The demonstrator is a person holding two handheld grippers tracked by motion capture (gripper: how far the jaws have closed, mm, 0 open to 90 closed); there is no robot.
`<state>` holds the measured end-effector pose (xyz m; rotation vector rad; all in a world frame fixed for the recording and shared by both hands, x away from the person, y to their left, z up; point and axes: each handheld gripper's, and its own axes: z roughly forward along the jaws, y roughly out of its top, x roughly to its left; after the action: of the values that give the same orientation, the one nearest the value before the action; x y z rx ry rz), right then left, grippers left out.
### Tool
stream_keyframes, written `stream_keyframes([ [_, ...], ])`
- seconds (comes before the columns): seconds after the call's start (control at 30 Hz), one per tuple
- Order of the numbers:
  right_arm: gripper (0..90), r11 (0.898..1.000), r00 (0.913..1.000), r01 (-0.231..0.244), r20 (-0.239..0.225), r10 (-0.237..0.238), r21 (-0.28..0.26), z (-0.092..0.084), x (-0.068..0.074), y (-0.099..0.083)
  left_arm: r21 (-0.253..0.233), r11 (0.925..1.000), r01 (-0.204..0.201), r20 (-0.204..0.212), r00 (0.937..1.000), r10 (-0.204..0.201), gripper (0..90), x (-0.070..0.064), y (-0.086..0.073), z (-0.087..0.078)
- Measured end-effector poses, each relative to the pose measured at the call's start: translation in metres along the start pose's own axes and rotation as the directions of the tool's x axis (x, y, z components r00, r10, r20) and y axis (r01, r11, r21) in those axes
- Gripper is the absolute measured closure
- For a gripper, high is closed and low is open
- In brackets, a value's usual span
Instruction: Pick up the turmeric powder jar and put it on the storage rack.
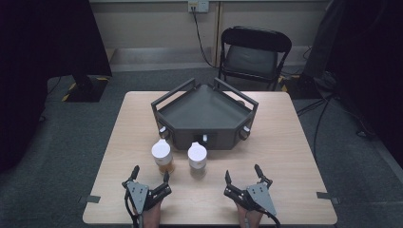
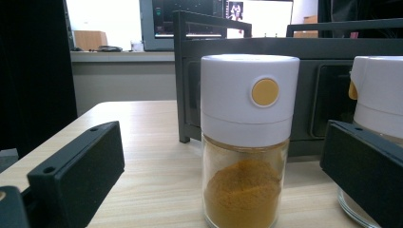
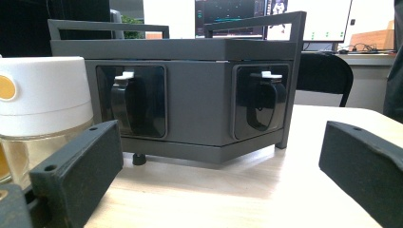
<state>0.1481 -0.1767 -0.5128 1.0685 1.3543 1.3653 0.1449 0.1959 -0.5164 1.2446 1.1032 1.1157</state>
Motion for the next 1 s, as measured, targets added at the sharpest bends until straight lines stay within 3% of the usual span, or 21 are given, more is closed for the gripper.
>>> stream_keyframes([
  [1.0, 0.0, 1.0, 1.0, 0.0, 0.001, 0.0, 0.0, -0.0001, 0.0001, 0.0, -0.001, 1.0, -0.001, -0.012, 0.9999, 0.001, 0.2, -0.0015, -0.0001, 0.0006],
])
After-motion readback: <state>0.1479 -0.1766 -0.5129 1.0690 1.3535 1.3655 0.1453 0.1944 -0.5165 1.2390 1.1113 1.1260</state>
